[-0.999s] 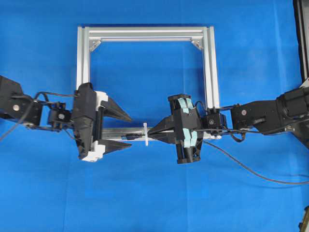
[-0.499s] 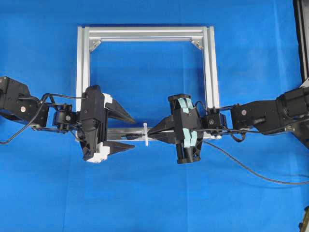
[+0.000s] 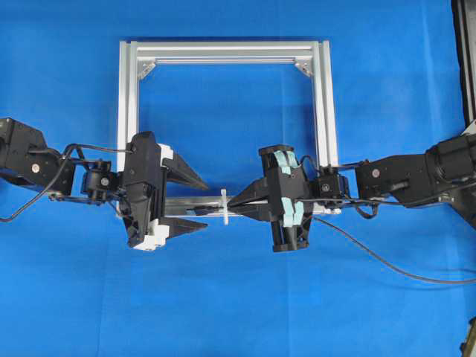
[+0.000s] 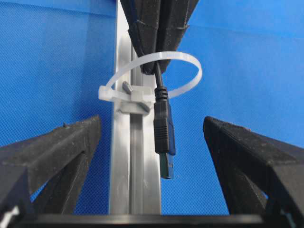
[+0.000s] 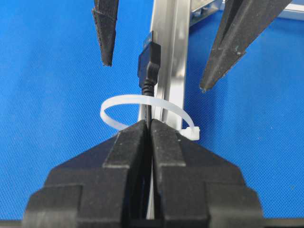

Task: Insert the wire through the string loop located in the center.
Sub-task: 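Close the left gripper on the plug tip beyond the loop, then open the right gripper to release the cable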

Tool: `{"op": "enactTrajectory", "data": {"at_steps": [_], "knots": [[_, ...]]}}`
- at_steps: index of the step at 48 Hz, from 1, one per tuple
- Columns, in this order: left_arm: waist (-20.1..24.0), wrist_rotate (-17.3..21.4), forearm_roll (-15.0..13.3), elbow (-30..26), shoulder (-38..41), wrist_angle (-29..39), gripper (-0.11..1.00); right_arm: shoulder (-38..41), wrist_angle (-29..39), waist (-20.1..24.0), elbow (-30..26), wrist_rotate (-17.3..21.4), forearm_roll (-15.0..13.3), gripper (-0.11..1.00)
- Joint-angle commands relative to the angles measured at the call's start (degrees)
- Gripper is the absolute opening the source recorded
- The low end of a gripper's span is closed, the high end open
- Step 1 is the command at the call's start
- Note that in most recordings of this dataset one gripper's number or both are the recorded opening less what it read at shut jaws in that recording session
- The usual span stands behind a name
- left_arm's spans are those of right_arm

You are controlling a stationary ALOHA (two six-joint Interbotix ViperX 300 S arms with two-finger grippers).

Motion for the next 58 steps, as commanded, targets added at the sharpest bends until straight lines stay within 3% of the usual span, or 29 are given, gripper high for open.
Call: {"op": "enactTrajectory", "data": {"at_steps": [1,16,20,23,31,34,52,58], "knots": [[0.09,0.09,0.18,-0.62,-0.88,-0.26,0.90,-0.70,-0.18,-0.18,-0.62,0.09,0.00,-0.03],[0.18,-0.09,0.09,-0.70,-0.88,0.18,0.89,-0.70,-0.18,-0.18,-0.62,0.09,0.00,-0.03],[0.79,-0.44,0.00,-1.05,-0.79,1.93,0.83,-0.70,-0.18,-0.09,-0.62,0.09,0.00,-0.03],[1.14,-0.35,0.00,-1.05,-0.79,3.34,0.70,-0.70,-0.18,-0.18,-0.62,0.09,0.00,-0.03],[1.85,0.26,0.00,-0.70,-0.97,3.87,0.20,-0.70,-0.26,-0.18,-0.62,0.00,0.00,-0.03],[1.93,0.26,0.00,-0.79,-0.97,3.87,0.08,-0.70,-0.18,-0.18,-0.62,0.09,0.00,-0.03],[1.93,0.26,0.00,-0.79,-1.05,4.04,0.08,-0.70,0.18,-0.09,-0.44,0.26,0.00,-0.03],[1.93,0.35,0.18,-0.79,-0.97,4.13,0.08,-0.79,0.88,-0.09,-0.44,0.70,0.26,0.05]]}}
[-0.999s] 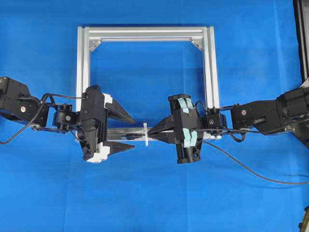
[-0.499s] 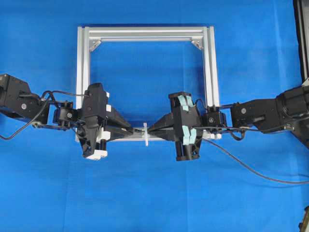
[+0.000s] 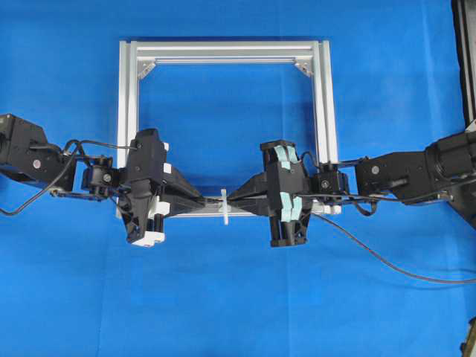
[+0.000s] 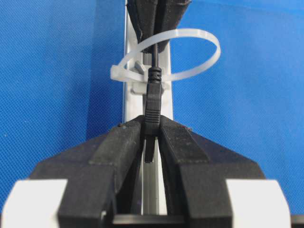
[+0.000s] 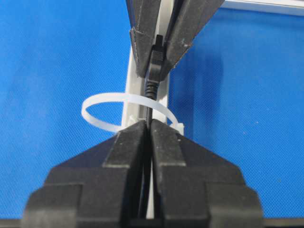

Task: Insert the wire through the string loop located in the center.
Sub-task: 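Open the right gripper to release the cable, then pull the plug leftward with the left gripper, drawing cable through the loop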

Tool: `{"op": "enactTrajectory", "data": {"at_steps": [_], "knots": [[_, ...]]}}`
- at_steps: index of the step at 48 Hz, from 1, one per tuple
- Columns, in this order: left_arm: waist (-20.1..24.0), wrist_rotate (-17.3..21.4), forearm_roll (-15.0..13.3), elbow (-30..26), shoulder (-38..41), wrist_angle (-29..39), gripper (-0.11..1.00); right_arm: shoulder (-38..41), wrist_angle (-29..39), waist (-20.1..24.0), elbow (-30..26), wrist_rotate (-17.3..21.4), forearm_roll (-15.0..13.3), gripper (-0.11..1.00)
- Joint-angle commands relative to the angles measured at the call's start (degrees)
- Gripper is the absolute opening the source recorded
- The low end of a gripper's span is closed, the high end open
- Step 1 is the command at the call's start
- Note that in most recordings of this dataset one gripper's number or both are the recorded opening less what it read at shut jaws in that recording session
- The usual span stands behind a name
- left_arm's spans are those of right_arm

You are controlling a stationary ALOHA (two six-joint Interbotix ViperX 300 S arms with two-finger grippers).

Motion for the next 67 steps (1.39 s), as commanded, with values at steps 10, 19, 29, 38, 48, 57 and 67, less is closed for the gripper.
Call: {"op": "enactTrajectory", "data": {"at_steps": [10,19,29,38,48,57,67], "knots": [[0.62,0.00,0.00,-0.70,-0.97,-0.18,0.08,-0.62,0.62,0.70,-0.44,0.09,0.18,0.58],[0.62,0.00,0.00,-0.70,-1.05,-0.18,0.08,-0.70,0.62,0.88,-0.44,0.09,0.18,0.90],[0.62,0.09,0.00,-0.18,-1.32,-0.09,0.08,-0.70,0.62,0.88,-0.44,0.09,0.18,0.86],[0.62,0.35,0.09,2.90,-3.60,-0.18,0.08,-0.70,1.41,1.14,-0.44,0.00,0.18,0.86],[-0.70,0.26,0.09,8.88,-8.70,-0.09,0.08,-1.23,2.90,1.32,-0.44,0.00,0.18,0.86],[-2.11,-0.26,0.09,15.56,-13.89,-0.18,0.08,-1.67,2.90,1.41,-0.62,0.09,0.18,0.86],[-2.37,-0.26,0.09,23.38,-20.48,-0.35,0.08,-2.02,2.81,1.41,-1.05,0.18,0.18,0.86]]}}
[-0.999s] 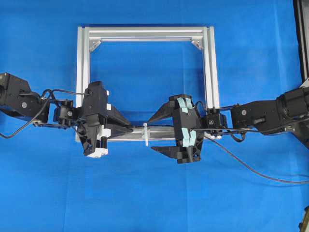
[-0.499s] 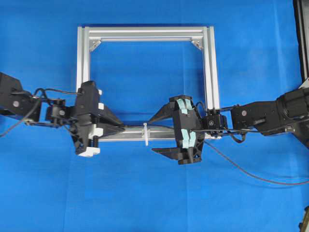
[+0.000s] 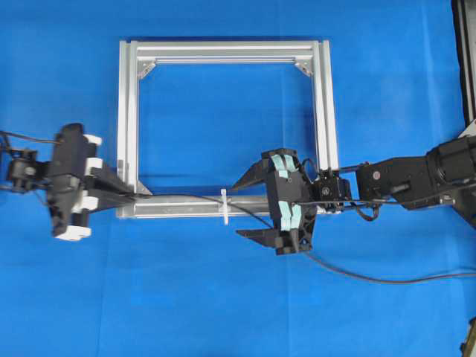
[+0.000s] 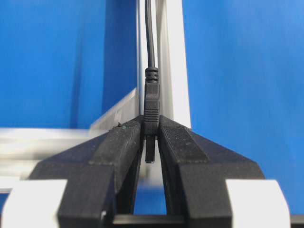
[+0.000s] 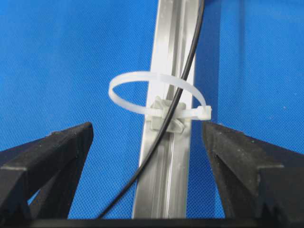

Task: Insert the wire through the string loop located in the center.
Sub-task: 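Pull the plug leftward with the left gripper, drawing cable through the loop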

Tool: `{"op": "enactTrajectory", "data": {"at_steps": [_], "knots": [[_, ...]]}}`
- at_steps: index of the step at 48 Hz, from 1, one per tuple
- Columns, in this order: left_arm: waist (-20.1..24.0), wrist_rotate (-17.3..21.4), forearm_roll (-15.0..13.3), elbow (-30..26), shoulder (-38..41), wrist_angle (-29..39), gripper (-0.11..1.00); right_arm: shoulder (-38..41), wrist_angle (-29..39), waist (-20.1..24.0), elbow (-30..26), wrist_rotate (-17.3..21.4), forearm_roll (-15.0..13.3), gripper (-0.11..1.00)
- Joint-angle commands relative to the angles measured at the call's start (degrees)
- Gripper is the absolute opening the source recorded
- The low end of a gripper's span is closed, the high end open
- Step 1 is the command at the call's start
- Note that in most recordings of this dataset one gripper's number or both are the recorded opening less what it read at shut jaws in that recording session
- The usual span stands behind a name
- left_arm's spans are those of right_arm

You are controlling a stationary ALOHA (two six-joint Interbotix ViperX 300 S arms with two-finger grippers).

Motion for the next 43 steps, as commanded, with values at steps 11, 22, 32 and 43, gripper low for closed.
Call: {"op": "enactTrajectory", "data": {"at_steps": [11,22,32,43], "knots": [[-0.26,-0.09,0.09,6.68,-10.72,0.18,0.08,-1.93,-0.18,0.18,-1.32,0.09,0.18,0.86],[-0.35,-0.44,0.09,6.24,-11.95,4.13,0.08,-1.93,-0.18,0.18,-1.32,0.00,0.18,0.86],[-0.26,-0.35,0.09,5.27,-10.72,5.01,0.08,-1.93,-0.18,0.18,-1.23,0.00,0.18,0.86],[-0.88,0.00,0.09,5.54,-11.07,5.62,0.08,-1.93,-0.18,0.26,-1.32,0.00,0.18,0.86]]}}
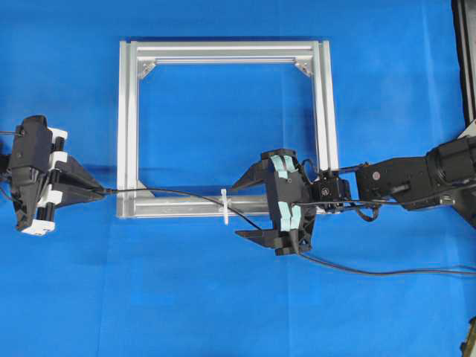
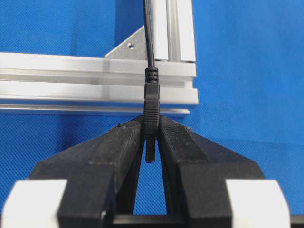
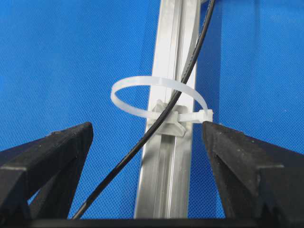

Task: Insert the wire through the string loop located in the center.
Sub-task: 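Pull the plug leftward with the left gripper, drawing cable through the loop, then open the left gripper to release the plug at the frame's left side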

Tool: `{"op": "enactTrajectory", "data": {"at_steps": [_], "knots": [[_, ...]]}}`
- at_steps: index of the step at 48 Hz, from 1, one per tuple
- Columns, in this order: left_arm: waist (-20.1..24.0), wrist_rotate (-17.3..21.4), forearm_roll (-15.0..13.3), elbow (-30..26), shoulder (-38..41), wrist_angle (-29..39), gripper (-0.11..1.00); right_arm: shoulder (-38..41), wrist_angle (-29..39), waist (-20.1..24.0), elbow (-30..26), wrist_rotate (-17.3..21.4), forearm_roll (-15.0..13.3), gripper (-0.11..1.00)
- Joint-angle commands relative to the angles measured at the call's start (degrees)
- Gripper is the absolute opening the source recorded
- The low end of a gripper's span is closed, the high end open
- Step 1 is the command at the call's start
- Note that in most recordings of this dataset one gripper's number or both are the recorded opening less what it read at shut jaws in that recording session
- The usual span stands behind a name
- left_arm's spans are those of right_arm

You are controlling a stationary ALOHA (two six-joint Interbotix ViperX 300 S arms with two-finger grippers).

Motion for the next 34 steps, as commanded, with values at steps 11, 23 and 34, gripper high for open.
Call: {"op": "enactTrajectory", "data": {"at_steps": [11,23,34], "knots": [[-0.53,0.00,0.09,-0.44,-0.70,0.00,0.24,-1.93,-0.26,0.18,-1.05,-0.09,0.18,0.86],[-0.53,0.35,0.09,-0.62,-0.88,2.37,0.86,-1.93,-0.26,0.18,-1.05,-0.09,0.18,0.86],[-0.53,0.35,0.09,-1.49,-3.96,5.45,0.80,-2.72,0.00,0.18,-1.14,-0.09,0.18,0.86]]}}
